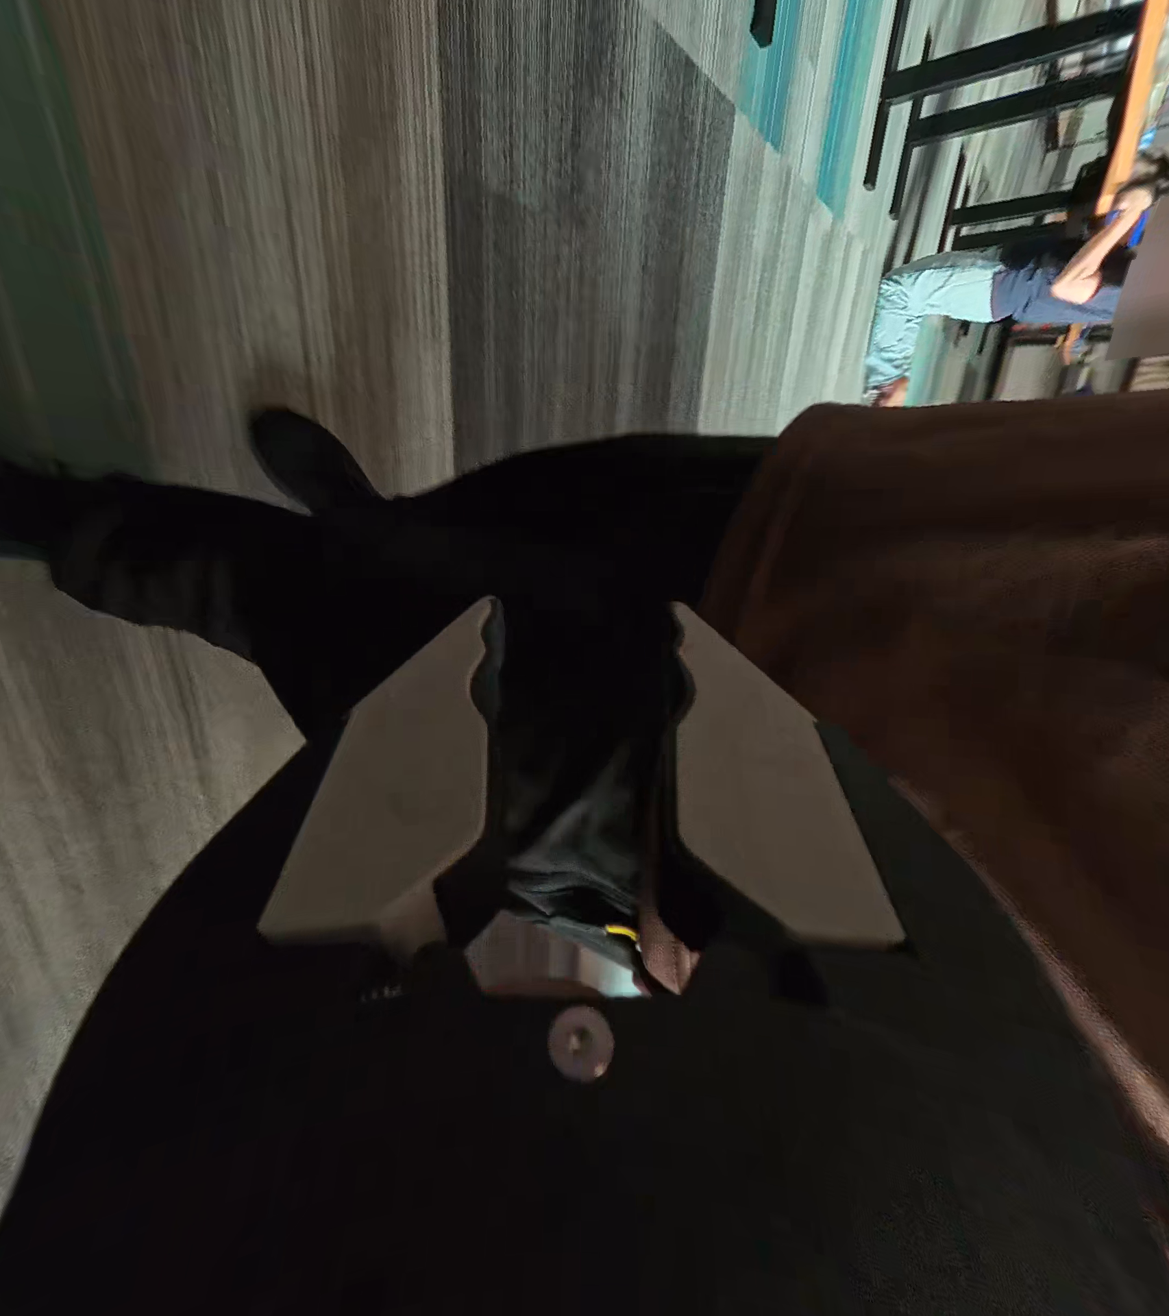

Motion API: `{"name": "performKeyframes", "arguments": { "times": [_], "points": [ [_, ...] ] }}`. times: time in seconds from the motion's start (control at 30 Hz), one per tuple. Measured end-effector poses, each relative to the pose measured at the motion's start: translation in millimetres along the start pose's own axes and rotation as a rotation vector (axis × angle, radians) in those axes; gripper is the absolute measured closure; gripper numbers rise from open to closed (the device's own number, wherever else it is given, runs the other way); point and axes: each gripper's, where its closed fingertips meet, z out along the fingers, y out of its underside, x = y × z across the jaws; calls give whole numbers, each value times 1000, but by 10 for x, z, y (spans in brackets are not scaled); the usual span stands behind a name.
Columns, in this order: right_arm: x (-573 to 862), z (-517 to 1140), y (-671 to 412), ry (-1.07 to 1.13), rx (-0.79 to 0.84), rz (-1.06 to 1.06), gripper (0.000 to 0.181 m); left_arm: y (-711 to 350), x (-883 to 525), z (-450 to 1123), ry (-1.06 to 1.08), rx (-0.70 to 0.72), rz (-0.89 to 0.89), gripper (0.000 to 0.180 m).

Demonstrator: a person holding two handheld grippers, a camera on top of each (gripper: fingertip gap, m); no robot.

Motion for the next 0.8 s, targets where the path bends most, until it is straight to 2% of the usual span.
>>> {"name": "performKeyframes", "arguments": {
  "times": [0.07, 0.1, 0.17, 0.23, 0.3, 0.37, 0.43, 0.53, 0.67, 0.8],
  "points": [
    [183, -156, -730, 313, 71, -373, 98, -529, -88, -96, -22, 7, 82, 119],
    [98, -204, -1010, 408, 119, -508, 98, -765, -87, -147, -3, 3, 110, 117],
    [-158, -70, -1239, 473, 173, -592, 97, -1162, -42, -298, 45, 16, 167, 121],
    [-396, 433, -1058, 413, 196, -468, 97, -1466, 27, -465, 98, 47, 248, 130],
    [-830, 1308, -500, 207, 230, -192, 98, -1663, -22, -549, 114, 42, 326, 130],
    [-1592, 2347, 358, -99, 177, 173, 97, -1806, -126, -588, 113, 46, 388, 127],
    [-2292, 3169, 1150, -229, 78, 359, 97, -1889, -172, -648, 122, 93, 398, 127],
    [-2711, 3948, 1662, -275, 45, 454, 96, -1836, -129, -804, 161, 158, 361, 125],
    [-2960, 4910, 2001, -334, 71, 468, 96, -1654, -448, -956, 56, 205, 364, 120],
    [-3856, 5924, 2729, -569, 3, 451, 96, -1642, -753, -1100, 37, 282, 173, 122]
  ]
}}
